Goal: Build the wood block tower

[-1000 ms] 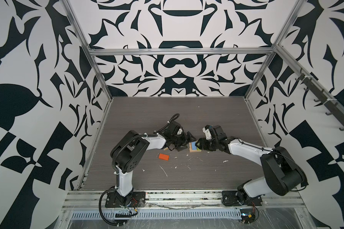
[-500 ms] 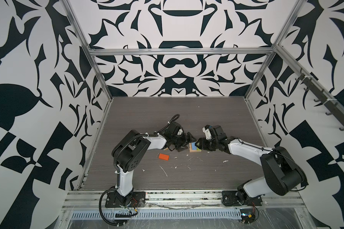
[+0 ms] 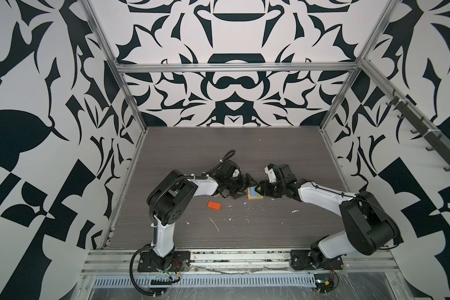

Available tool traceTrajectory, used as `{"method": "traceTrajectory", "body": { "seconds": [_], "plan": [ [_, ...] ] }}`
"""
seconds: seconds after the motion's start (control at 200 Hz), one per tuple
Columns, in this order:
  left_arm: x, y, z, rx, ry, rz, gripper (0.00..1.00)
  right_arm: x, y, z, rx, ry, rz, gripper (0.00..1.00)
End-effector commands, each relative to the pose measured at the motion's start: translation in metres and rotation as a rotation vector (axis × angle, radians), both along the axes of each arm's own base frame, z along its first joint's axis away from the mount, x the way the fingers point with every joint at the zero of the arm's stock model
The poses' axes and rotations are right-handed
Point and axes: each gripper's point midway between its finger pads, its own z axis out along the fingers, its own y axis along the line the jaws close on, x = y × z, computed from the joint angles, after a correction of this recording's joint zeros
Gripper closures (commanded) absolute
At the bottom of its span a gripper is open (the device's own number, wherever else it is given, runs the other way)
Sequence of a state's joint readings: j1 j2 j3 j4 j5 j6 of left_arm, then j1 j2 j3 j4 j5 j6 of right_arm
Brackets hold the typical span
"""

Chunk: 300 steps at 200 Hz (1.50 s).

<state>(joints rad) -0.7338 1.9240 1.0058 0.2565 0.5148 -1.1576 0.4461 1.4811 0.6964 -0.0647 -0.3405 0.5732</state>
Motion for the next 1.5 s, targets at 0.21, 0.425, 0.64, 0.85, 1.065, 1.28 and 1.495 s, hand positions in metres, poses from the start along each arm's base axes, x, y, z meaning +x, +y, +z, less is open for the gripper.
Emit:
{"method": "traceTrajectory", "body": {
  "seconds": [0.21,0.425,0.64,0.85,1.065,1.28,1.495],
  "plan": [
    [-0.0032,-0.0055,-0.0061,0.005,0.026,-0.006,0.09,0.0049,0.0037,0.0064,0.028,-0.025,0.000,0.47],
    [-0.0039,-0.0058,-0.0067,0.005,0.028,-0.006,0.09,0.0057,0.0046,0.0063,0.034,-0.024,0.001,0.47],
    [-0.0040,-0.0056,-0.0069,0.006,0.029,-0.007,0.09,0.0068,0.0066,0.0063,0.037,-0.026,0.004,0.47],
    [-0.0034,-0.0056,-0.0067,0.004,0.027,-0.005,0.09,0.0084,0.0075,0.0072,0.039,-0.029,0.005,0.47],
    [-0.0041,-0.0058,-0.0068,0.004,0.028,-0.008,0.09,0.0098,0.0083,0.0082,0.043,-0.032,0.004,0.47],
    [-0.0044,-0.0057,-0.0065,0.004,0.028,-0.007,0.09,0.0102,0.0085,0.0082,0.043,-0.033,0.004,0.47],
    [-0.0035,-0.0062,-0.0057,0.002,0.026,-0.007,0.09,0.0106,0.0096,0.0085,0.044,-0.033,0.008,0.47]
  ]
}}
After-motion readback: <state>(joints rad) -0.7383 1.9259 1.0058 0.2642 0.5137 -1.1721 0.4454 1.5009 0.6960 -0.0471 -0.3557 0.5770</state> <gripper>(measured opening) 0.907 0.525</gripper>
